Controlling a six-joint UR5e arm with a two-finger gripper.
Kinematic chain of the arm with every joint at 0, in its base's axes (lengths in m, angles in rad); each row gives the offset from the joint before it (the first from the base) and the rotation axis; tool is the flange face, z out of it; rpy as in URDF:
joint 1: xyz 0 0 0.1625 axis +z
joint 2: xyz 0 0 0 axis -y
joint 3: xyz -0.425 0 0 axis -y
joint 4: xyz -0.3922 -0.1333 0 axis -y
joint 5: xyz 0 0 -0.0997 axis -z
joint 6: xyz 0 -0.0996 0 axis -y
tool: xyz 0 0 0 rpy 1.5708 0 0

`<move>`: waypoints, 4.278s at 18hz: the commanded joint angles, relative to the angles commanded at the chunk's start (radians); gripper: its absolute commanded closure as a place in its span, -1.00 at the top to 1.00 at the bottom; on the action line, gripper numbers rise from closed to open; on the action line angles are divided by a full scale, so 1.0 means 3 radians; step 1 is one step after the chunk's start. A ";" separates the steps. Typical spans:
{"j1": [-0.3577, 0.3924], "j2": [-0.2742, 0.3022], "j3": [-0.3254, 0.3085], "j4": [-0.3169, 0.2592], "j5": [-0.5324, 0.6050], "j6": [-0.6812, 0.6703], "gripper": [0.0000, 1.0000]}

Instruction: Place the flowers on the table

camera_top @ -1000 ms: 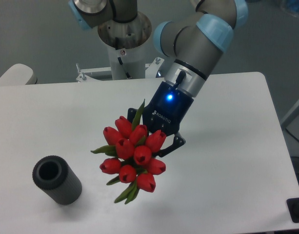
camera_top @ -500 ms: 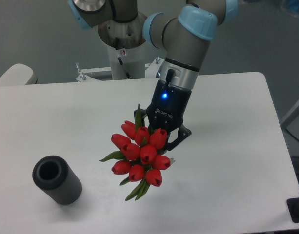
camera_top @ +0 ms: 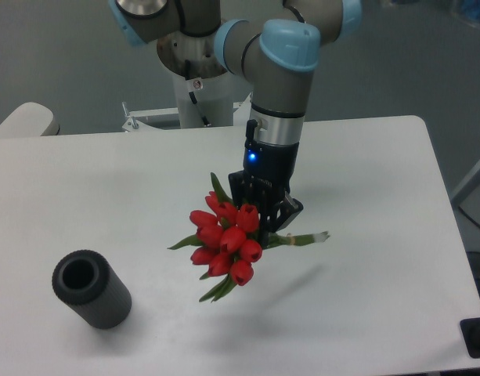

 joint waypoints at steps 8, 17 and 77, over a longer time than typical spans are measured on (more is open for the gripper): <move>-0.0190 0.0020 -0.0378 0.0000 0.1013 0.0005 -0.35; -0.0154 -0.0051 -0.0695 0.0015 0.1253 0.0000 -0.34; -0.0762 -0.0685 0.1329 -0.0501 0.0267 -0.1468 1.00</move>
